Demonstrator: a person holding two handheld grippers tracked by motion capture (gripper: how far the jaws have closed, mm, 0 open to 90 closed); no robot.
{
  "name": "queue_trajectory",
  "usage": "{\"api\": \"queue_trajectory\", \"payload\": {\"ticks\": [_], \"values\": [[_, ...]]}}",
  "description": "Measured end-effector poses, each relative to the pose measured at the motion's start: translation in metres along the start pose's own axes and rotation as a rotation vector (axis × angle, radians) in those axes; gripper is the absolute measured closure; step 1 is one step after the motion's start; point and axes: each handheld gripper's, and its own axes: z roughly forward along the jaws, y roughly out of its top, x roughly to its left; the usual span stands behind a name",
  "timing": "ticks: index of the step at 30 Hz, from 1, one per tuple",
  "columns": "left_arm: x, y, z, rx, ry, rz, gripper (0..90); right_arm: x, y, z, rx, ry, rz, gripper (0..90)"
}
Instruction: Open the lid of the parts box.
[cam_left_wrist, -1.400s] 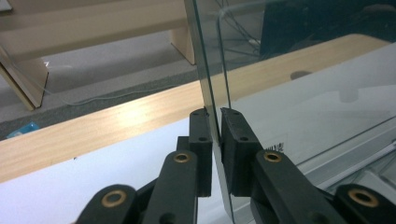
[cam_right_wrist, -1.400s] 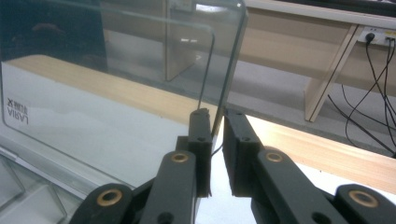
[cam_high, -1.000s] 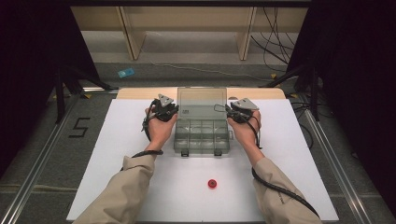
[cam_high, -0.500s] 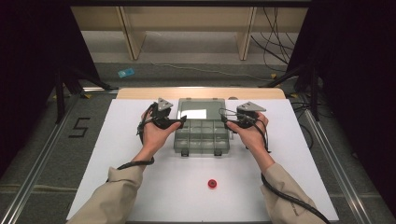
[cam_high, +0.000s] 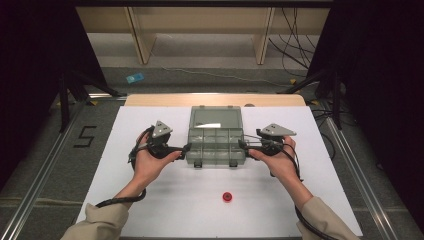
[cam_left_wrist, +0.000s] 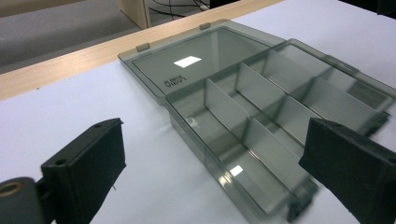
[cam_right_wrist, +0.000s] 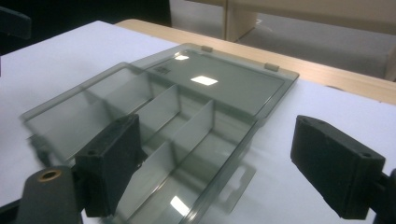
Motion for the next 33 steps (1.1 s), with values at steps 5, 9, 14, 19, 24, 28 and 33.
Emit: {"api": "queue_trajectory", "payload": {"ticks": [5,9,14,19,24,28,33], "values": [[-0.009,-0.011,-0.019,-0.005,-0.023,0.013,5.3,0.009,-0.011,-0.018,-0.018,0.041,0.001,17.2],[-0.017,-0.02,-0.029,-0.003,-0.039,0.024,5.1,0.018,-0.02,-0.029,-0.026,0.074,-0.008,17.2],[-0.025,-0.029,-0.041,-0.004,-0.051,0.034,4.9,0.026,-0.029,-0.04,-0.016,0.092,-0.035,17.3],[-0.029,-0.039,-0.051,0.005,-0.066,0.02,5.0,0.034,-0.032,-0.052,-0.016,0.119,-0.037,17.3],[-0.028,-0.042,-0.054,0.007,-0.069,0.021,5.1,0.042,-0.037,-0.056,-0.03,0.146,-0.052,17.3],[-0.028,-0.042,-0.055,0.004,-0.06,0.017,5.2,0.045,-0.038,-0.058,-0.02,0.145,-0.07,17.4],[-0.029,-0.041,-0.055,0.005,-0.049,0.028,5.2,0.047,-0.04,-0.059,-0.038,0.165,-0.068,17.4]]}}
